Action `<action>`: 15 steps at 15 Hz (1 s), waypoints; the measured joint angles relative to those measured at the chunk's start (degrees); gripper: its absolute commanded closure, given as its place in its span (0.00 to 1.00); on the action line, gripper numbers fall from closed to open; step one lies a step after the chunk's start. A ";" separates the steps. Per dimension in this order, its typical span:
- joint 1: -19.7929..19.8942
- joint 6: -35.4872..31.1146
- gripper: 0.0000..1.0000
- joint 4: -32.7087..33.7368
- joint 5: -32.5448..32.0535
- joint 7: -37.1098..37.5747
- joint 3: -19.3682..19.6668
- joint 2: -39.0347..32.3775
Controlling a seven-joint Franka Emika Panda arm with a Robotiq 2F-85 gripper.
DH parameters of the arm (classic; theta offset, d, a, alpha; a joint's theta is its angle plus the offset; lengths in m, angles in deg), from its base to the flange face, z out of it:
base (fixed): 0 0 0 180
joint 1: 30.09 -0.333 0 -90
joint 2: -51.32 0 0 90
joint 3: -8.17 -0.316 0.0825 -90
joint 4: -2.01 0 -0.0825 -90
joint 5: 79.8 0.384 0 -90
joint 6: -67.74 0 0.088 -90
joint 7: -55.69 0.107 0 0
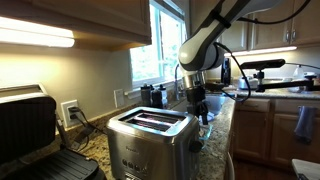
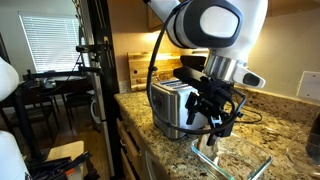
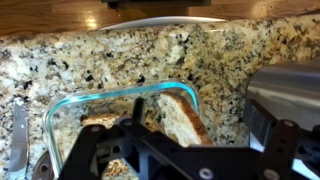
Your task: Put the left slice of bread in the right compartment of the toaster
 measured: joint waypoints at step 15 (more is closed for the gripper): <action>-0.03 0.00 0.00 3.80 0.05 -0.34 -0.71 -4.20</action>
